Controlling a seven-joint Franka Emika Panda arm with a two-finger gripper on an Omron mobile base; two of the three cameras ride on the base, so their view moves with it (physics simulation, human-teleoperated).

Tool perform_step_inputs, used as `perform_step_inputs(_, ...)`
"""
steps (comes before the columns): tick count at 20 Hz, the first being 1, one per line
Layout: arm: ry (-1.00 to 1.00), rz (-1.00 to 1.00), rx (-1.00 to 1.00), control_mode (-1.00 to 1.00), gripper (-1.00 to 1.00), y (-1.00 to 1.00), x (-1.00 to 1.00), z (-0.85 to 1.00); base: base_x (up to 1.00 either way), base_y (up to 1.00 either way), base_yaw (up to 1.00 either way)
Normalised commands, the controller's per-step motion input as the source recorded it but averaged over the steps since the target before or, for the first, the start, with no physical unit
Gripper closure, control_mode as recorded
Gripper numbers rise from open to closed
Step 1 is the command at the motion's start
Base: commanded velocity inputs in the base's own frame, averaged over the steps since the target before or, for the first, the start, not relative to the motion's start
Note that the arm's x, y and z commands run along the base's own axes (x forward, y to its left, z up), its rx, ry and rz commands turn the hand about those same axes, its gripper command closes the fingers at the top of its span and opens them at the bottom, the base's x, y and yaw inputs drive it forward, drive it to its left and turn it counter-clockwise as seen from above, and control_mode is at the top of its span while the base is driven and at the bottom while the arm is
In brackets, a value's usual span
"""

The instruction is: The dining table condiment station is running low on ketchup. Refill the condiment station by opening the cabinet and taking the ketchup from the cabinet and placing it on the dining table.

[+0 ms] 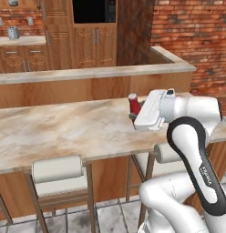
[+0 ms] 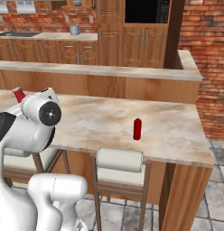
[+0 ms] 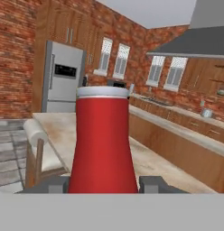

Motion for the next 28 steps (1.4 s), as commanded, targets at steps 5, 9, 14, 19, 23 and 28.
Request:
perform_step_inputs(5, 0.05, 0.14, -0.17, -1.00, 1.00, 0.86, 0.58, -0.78, 0.00, 0.00, 0.00)
perform_step_inputs(9, 0.06, 0.01, -0.04, -1.00, 1.00, 0.06, 0.16, -0.40, 0.00, 0.00, 0.00)
perform_step_inputs(14, 0.14, 0.00, 0.00, -1.00, 1.00, 0.15, 0.38, -0.25, 0.00, 0.00, 0.00)
perform_step_inputs(19, 0.03, 0.00, 0.11, -1.00, 1.00, 0.10, 0.46, -0.29, 0.00, 0.00, 0.00)
perform_step_inputs(23, 0.01, 0.00, 0.09, -1.00, 1.00, 0.00, 0.54, -0.24, 0.00, 0.00, 0.00)
perform_step_inputs(28, 0.00, 0.00, 0.03, -1.00, 1.00, 0.05, 0.44, -0.38, 0.00, 0.00, 0.00)
